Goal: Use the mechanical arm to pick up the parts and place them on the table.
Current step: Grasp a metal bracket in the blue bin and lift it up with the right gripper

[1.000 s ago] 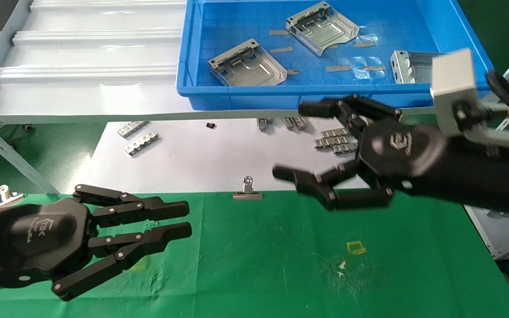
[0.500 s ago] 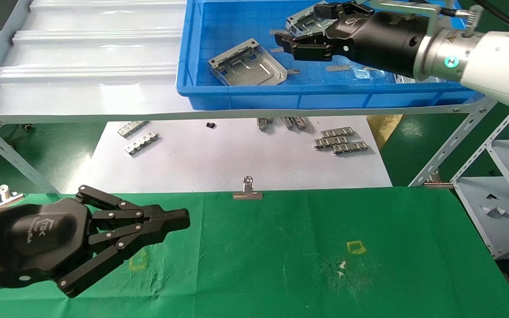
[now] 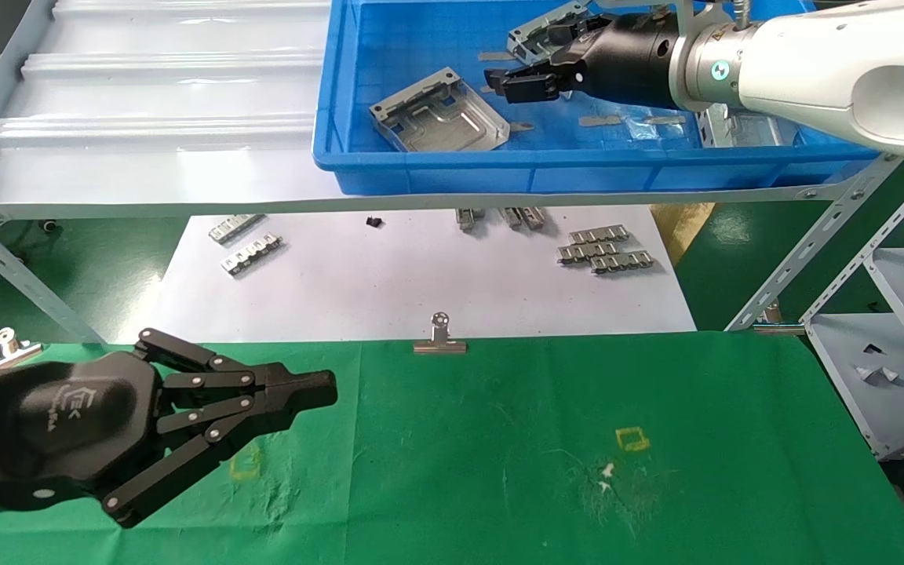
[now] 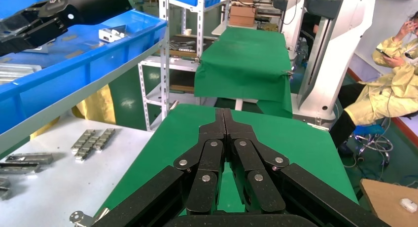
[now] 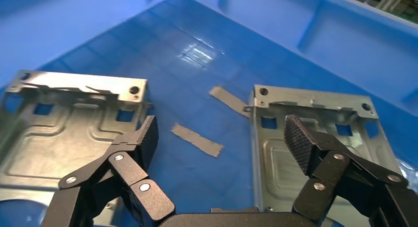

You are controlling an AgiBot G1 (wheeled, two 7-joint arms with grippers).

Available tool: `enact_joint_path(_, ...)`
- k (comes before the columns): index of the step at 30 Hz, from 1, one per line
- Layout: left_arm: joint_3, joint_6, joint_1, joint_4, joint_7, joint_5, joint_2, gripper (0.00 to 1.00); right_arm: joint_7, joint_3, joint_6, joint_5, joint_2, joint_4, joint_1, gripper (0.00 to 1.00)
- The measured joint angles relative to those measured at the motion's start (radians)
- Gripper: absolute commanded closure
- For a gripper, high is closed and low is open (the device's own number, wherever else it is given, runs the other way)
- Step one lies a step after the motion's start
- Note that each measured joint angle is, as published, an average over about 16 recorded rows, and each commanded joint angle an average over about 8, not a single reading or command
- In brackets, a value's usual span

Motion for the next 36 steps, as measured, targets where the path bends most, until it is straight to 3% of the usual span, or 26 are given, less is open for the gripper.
enact_joint_path(7, 0.000, 0.000, 0.000, 0.000, 0.000, 0.000, 0.000, 1.00, -0.006, -0.007, 0.041, -0.008, -0.033, -0.074, 0.026, 1.00)
enact_joint_path(8, 0.000, 0.000, 0.000, 0.000, 0.000, 0.000, 0.000, 0.94, -0.005, -0.008, 0.046, -0.009, -0.036, -0.079, 0.027, 1.00)
enact_joint_path(15, 0.000, 0.000, 0.000, 0.000, 0.000, 0.000, 0.000, 0.07, 0.007, -0.021, 0.072, -0.015, -0.046, -0.091, 0.025, 1.00)
enact_joint_path(16, 0.000, 0.000, 0.000, 0.000, 0.000, 0.000, 0.000, 0.00, 0.009, -0.023, 0.074, -0.016, -0.046, -0.091, 0.024, 1.00)
enact_joint_path(36, 0.000, 0.000, 0.000, 0.000, 0.000, 0.000, 0.000, 0.00, 0.011, -0.050, 0.079, -0.012, -0.035, -0.074, 0.011, 1.00)
